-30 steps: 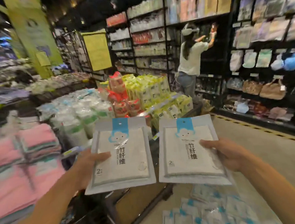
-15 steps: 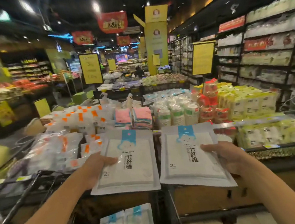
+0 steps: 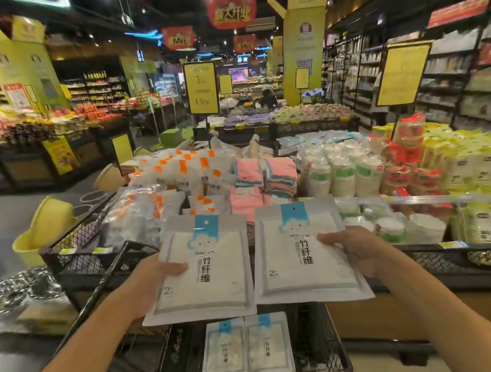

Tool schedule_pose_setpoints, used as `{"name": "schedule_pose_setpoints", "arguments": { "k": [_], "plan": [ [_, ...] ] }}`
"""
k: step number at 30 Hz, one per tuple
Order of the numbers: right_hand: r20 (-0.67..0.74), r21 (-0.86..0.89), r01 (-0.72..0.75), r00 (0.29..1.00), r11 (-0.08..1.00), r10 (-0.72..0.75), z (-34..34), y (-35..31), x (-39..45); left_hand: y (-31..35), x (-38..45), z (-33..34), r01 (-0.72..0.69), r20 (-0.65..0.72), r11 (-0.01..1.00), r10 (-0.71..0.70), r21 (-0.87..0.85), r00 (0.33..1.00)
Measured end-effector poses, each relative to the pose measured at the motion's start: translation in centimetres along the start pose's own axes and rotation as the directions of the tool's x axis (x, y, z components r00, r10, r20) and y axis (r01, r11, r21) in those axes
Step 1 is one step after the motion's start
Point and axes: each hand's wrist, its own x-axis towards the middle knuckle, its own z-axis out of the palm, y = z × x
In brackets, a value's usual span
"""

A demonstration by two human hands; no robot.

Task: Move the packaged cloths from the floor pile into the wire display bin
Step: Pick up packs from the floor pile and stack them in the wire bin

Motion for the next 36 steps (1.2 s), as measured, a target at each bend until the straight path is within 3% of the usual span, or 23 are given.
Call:
{"name": "schedule_pose_setpoints", "arguments": {
  "k": [8,14,23,28,36],
  "plan": [
    [-0.031,-0.001,-0.015,0.999,1.000,0.015,7.4,0.9,3.4,-0.6,5.2,-7.7,0.024,0.003,1.000,-0.024,0.010,1.000],
    [-0.051,-0.020,-0.074,0.996,0.997,0.073,9.0,3.2,6.5,-2.2,9.6,-10.3,0.068,0.003,0.997,-0.068,-0.027,0.998],
    [-0.120,-0.002,-0.184,0.976,0.983,0.182,8.4,7.5,13.0,-7.5,16.4,-10.1,0.183,0.008,0.981,-0.183,-0.069,0.983],
    [-0.109,-0.036,-0.288,0.953,0.957,0.283,6.7,12.2,18.9,-11.0,19.5,-9.2,0.256,-0.074,0.963,-0.263,-0.082,0.962],
    [-0.085,-0.082,-0.448,0.893,0.890,0.441,5.2,21.6,26.8,-21.9,26.2,-7.7,0.378,-0.135,0.920,-0.390,-0.102,0.911]
  ]
}}
